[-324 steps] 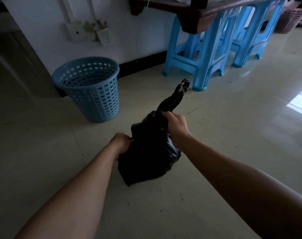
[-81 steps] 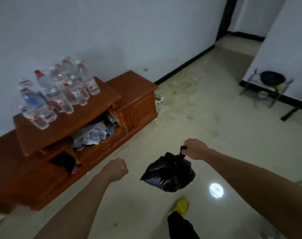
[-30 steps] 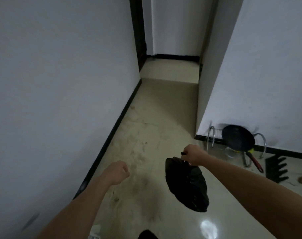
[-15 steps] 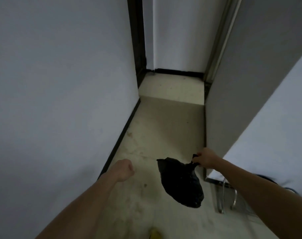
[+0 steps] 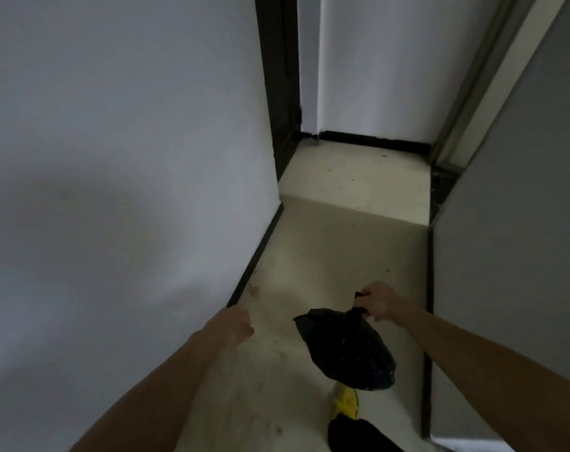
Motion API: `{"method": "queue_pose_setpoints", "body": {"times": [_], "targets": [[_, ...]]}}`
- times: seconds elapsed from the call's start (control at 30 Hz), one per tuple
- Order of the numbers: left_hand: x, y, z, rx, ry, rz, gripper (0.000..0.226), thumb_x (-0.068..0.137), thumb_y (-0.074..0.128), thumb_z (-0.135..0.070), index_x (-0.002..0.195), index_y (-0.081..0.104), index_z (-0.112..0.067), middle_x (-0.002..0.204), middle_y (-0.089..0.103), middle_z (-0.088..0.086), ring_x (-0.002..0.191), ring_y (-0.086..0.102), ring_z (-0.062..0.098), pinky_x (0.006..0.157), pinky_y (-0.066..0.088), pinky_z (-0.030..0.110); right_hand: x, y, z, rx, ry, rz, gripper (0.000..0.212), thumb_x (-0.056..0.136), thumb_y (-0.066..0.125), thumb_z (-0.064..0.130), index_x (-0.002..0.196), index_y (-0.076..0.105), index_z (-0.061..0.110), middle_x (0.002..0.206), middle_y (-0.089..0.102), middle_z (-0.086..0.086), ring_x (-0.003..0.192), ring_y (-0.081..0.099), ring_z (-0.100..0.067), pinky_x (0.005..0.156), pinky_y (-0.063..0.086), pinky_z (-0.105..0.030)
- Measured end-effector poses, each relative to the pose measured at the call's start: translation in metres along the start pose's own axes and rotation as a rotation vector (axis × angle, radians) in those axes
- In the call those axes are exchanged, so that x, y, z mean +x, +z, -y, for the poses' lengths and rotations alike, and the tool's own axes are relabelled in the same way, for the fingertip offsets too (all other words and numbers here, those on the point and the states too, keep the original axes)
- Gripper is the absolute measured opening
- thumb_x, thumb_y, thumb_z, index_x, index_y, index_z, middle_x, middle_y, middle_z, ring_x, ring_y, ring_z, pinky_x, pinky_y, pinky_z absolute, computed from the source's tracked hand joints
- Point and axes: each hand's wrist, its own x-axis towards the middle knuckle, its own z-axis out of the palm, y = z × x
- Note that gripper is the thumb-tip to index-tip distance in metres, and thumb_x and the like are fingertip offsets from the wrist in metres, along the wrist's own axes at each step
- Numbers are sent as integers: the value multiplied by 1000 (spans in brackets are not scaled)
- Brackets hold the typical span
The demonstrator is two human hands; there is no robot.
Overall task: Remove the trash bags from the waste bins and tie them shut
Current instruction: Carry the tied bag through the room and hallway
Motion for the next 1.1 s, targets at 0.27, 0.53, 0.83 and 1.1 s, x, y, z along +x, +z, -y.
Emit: {"method": "queue_pose_setpoints", "body": {"times": [0.27,0.53,0.83,1.1], "targets": [[130,-98,-71,-73,-77,-75,30,91,55,-27,109,64,-6,121,61,10,111,57,25,97,46,32,170,-104,81,-106,-22,75,24,89,65,19,72,63,2,68,61,-15,55,55,-23,49,41,-27],[272,-160,-74,-171,-134,-76,26,91,57,-29,102,66,-8,113,65,9,104,60,22,91,48,33,340,-146,158,-261,-55,105,33,88,66,14,60,49,9,52,48,-8,47,48,-20,54,40,-31],[437,-244,-80,-262,-178,-4,29,92,54,-28,106,65,-5,113,65,11,103,61,22,84,45,27,533,-188,245,-359,-41,132,28,85,65,22,67,47,10,67,49,-12,59,50,-24,57,38,-30],[555,-279,-95,-378,-345,-69,26,93,53,-30,108,62,-11,116,63,8,107,58,22,90,45,30,699,-187,309,-526,-152,277,29,84,60,23,61,45,15,65,53,-8,61,53,-23,59,37,-28]]}}
